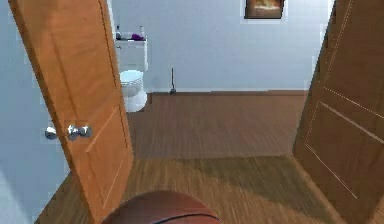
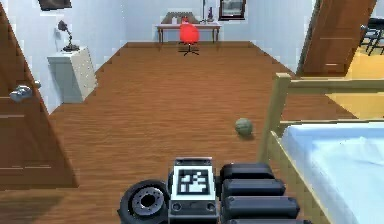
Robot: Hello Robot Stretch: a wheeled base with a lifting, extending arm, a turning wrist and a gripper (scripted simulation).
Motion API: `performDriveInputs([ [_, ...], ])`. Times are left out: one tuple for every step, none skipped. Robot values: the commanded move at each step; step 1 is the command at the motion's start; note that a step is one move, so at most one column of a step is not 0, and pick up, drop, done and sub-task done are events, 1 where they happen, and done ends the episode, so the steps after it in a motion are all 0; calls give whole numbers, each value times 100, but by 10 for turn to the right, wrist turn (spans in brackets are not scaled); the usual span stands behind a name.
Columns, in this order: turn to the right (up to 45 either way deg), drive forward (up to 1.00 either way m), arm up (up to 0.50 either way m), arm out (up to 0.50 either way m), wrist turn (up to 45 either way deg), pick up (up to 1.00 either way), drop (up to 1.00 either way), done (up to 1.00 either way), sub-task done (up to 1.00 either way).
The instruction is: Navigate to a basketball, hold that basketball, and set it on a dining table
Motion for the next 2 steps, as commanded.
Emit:
performDriveInputs([
  [450, 0, 0, 0, 0, 0, 0, 0, 0],
  [360, 0, 0, 0, 0, 0, 0, 0, 0],
])
